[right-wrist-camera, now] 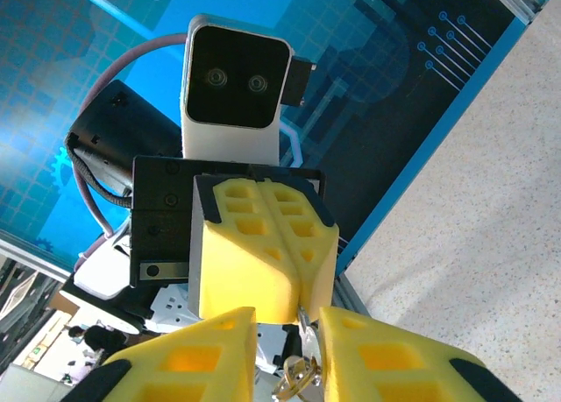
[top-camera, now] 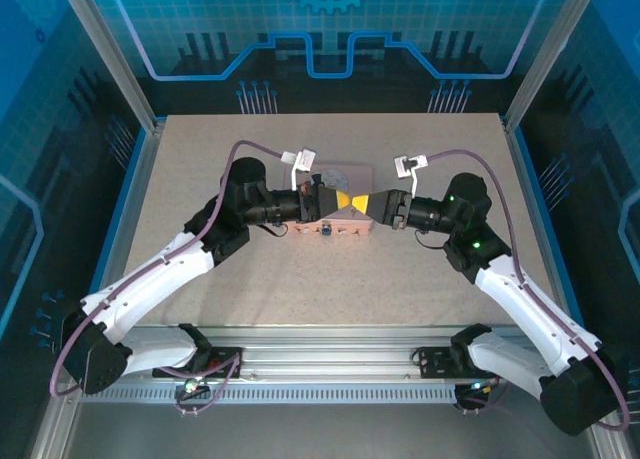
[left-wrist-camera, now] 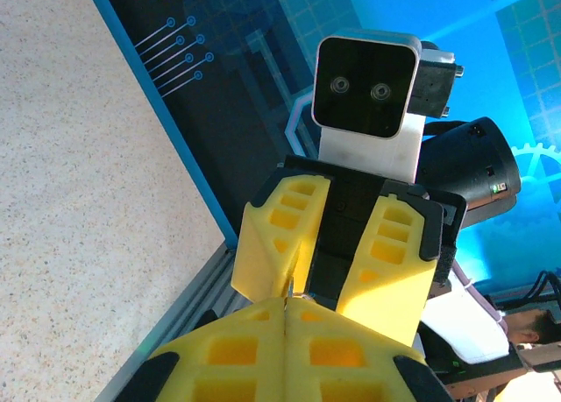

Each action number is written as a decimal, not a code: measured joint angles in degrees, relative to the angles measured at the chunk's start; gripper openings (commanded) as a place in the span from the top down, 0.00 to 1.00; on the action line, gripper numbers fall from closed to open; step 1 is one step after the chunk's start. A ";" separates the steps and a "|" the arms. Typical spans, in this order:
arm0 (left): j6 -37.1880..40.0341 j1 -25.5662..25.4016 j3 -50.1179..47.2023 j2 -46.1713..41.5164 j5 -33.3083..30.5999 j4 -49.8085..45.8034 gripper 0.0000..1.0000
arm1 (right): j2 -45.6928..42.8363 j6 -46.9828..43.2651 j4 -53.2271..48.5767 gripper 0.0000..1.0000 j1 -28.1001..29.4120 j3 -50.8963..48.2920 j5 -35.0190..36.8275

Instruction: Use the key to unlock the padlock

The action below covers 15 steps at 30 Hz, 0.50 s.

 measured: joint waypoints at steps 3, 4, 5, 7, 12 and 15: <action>0.00 0.07 -0.04 -0.22 0.00 0.00 1.00 | 0.00 0.02 0.00 0.83 0.00 -0.35 0.37; 0.00 0.07 -0.07 -0.33 -0.02 0.00 1.00 | 0.00 -0.02 -0.02 0.83 0.00 -0.46 0.39; 0.00 0.11 -0.09 -0.46 -0.02 -0.02 1.00 | 0.00 -0.04 -0.02 0.83 -0.02 -0.57 0.39; 0.00 0.15 -0.09 -0.59 -0.04 -0.02 1.00 | -0.09 -0.04 -0.02 0.83 -0.02 -0.59 0.39; -0.11 0.24 -0.09 -0.66 -0.02 -0.02 1.00 | -0.22 -0.04 -0.04 0.96 -0.04 -0.68 0.63; -0.13 0.26 -0.09 -0.74 0.00 0.07 1.00 | -0.52 -0.48 -0.17 1.00 -0.11 -0.72 0.83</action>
